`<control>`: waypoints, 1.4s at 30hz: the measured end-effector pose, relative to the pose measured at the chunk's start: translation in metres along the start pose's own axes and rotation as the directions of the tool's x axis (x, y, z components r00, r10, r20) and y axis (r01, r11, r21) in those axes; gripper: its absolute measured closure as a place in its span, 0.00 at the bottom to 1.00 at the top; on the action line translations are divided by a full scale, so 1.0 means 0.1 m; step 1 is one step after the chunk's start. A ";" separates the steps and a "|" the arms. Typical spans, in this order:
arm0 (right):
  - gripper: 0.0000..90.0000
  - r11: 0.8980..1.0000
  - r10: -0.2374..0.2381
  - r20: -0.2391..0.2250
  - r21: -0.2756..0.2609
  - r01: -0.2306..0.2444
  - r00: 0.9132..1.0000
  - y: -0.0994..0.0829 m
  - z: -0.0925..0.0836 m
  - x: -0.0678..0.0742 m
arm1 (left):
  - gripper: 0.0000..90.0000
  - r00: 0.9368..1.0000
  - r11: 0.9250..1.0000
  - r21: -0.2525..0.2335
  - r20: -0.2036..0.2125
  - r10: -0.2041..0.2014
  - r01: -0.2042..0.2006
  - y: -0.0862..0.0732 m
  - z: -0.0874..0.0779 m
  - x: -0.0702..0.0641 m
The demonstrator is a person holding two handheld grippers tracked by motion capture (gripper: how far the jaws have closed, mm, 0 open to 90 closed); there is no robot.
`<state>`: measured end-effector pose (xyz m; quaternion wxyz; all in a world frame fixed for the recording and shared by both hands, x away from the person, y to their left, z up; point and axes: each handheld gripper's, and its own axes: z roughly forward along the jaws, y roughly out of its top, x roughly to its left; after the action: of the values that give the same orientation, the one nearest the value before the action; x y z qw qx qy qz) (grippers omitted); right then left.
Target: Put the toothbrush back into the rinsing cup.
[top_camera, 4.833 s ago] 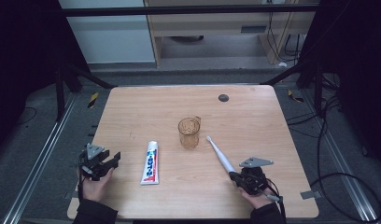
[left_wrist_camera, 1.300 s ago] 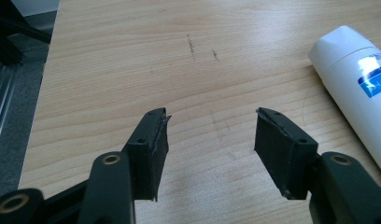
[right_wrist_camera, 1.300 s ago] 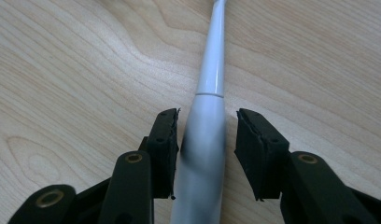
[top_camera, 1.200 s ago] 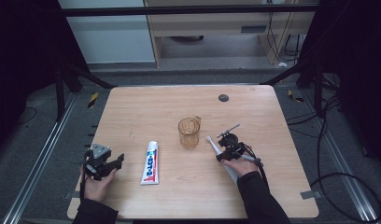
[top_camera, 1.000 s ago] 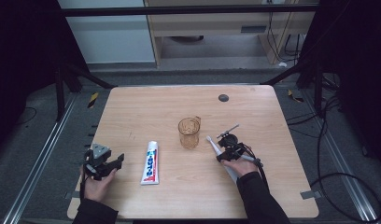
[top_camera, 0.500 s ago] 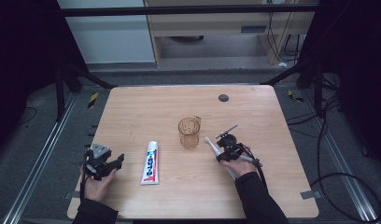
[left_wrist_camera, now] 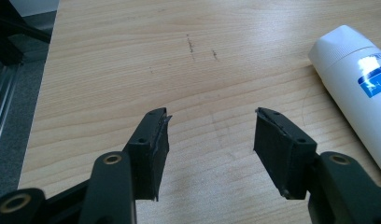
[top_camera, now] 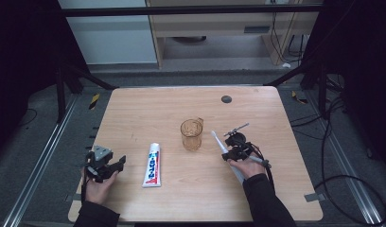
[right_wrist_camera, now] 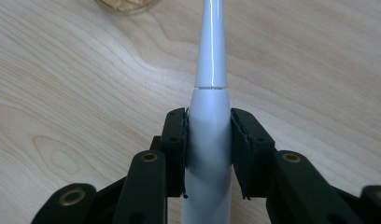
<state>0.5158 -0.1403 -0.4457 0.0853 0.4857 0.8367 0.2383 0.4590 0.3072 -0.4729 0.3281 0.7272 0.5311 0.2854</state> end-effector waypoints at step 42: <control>0.76 0.882 0.070 -0.025 -0.465 -0.074 0.997 0.04 -0.61 0.00 | 0.49 1.000 1.000 -0.004 0.001 -0.001 0.001 0.00 0.00 0.00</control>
<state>0.4965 -0.1582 -0.3905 0.1873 0.4810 0.7366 0.4370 0.4591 0.3071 -0.4726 0.3300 0.7263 0.5307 0.2861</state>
